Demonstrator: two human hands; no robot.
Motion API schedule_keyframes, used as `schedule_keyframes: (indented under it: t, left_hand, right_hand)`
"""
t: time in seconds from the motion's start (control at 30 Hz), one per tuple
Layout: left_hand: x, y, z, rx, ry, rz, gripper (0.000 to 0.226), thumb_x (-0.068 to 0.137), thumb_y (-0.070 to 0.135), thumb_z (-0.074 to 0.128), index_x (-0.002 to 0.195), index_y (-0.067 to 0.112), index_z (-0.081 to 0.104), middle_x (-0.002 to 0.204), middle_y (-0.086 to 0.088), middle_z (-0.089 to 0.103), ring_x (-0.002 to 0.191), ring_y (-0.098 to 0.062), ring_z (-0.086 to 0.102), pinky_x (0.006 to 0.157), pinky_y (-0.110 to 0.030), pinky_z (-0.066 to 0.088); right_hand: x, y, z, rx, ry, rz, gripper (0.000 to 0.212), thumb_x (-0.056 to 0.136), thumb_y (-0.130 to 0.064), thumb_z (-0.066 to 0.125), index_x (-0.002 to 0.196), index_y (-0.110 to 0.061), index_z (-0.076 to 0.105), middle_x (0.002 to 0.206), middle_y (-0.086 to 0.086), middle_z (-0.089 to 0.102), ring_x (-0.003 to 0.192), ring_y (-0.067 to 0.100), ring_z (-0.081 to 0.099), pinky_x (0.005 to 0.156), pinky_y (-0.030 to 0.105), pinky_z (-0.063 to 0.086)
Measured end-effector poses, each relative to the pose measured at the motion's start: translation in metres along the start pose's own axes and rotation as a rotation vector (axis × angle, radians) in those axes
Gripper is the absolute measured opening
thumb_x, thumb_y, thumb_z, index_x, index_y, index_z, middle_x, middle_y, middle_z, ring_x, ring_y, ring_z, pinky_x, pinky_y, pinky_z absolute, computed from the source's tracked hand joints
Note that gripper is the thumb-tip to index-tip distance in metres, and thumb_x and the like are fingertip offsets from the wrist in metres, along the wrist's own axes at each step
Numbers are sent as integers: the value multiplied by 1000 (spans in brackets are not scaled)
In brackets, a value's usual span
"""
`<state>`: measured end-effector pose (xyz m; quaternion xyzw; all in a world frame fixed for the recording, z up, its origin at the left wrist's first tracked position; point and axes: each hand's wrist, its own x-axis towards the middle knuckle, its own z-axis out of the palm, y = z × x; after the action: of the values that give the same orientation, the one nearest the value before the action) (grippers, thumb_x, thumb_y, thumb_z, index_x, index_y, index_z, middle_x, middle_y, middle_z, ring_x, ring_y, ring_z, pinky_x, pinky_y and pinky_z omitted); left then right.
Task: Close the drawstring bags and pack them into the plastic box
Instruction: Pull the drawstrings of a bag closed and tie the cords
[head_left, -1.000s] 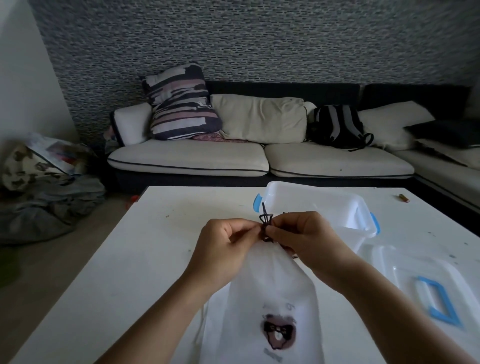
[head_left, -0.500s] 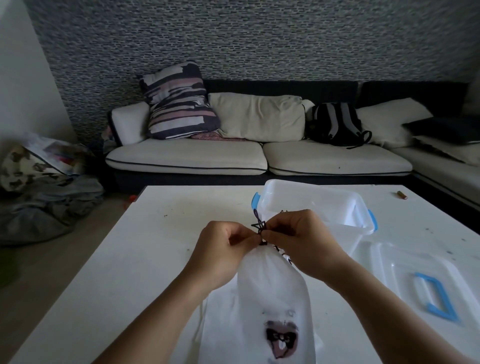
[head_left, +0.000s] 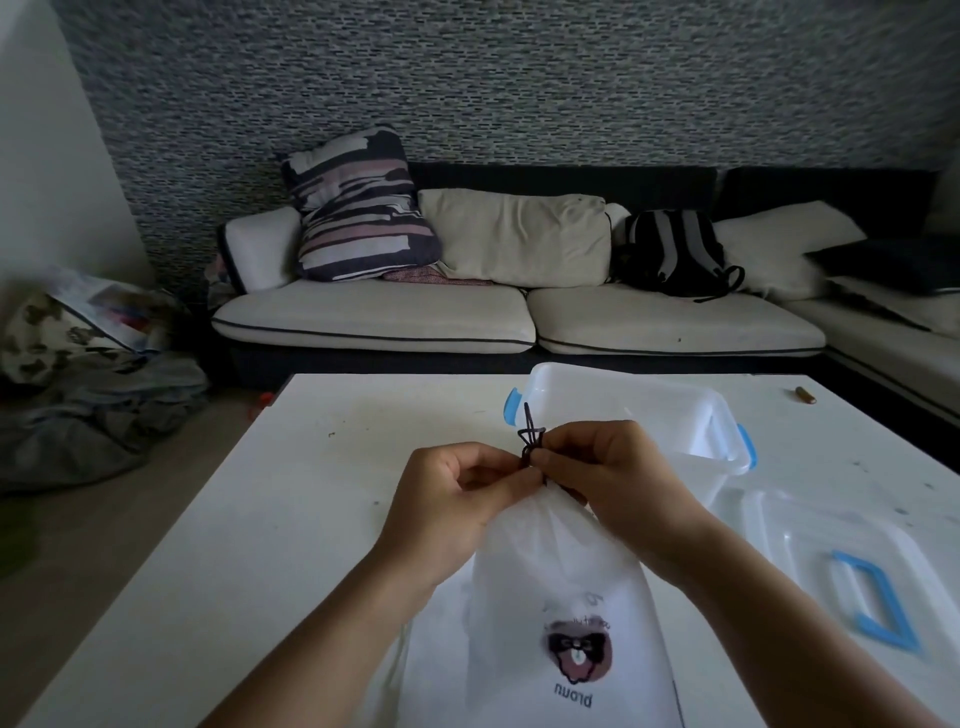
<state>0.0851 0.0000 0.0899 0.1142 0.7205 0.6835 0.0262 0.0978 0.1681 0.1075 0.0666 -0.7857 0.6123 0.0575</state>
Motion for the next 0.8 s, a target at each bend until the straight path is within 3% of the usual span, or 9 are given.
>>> schedule_keyframes:
  t: [0.13, 0.3, 0.47, 0.57, 0.7, 0.8]
  left_hand:
    - [0, -4, 3, 5, 74, 27, 6, 84, 11, 77, 89, 13, 78, 83, -2, 78, 84, -19, 75, 85, -31, 58]
    - [0, 1, 8, -86, 153, 74, 23, 86, 5, 74, 104, 18, 68, 83, -6, 77, 79, -14, 72, 77, -20, 54]
    - [2, 3, 9, -380, 20, -72, 26, 89, 4, 68, 113, 16, 67, 96, -15, 75, 94, -27, 71, 97, -41, 51]
    - [3, 3, 5, -110, 12, 45, 24, 89, 5, 70, 108, 18, 66, 88, -9, 77, 91, -27, 73, 90, -38, 54]
    - [4, 4, -4, 182, 22, 296, 21, 86, 6, 74, 97, 19, 62, 78, 2, 75, 76, -12, 72, 74, -20, 53]
    - [3, 5, -11, 351, -21, 500, 20, 84, 4, 75, 95, 21, 71, 82, 8, 74, 81, -8, 72, 77, -18, 55]
  right_hand:
    - [2, 3, 0, -30, 2, -3, 18, 92, -6, 67, 74, -4, 73, 56, 0, 53, 52, 10, 41, 53, 21, 36]
    - [3, 4, 1, -98, 30, -29, 18, 91, -9, 69, 73, -7, 73, 55, -2, 54, 50, 9, 40, 51, 20, 36]
    - [4, 4, -2, 20, 0, 11, 20, 93, -6, 66, 73, -4, 73, 58, 1, 52, 52, 11, 40, 51, 19, 35]
    - [4, 5, -3, 140, -45, 81, 20, 95, -4, 62, 77, 1, 71, 65, 8, 53, 57, 14, 43, 56, 23, 37]
    - [3, 5, -5, 339, -166, 188, 21, 90, -9, 65, 90, 12, 65, 87, 19, 53, 85, 31, 46, 79, 40, 38]
    - [4, 4, -7, 355, -188, 225, 13, 93, -5, 62, 84, 1, 69, 79, 14, 54, 76, 25, 47, 72, 29, 42]
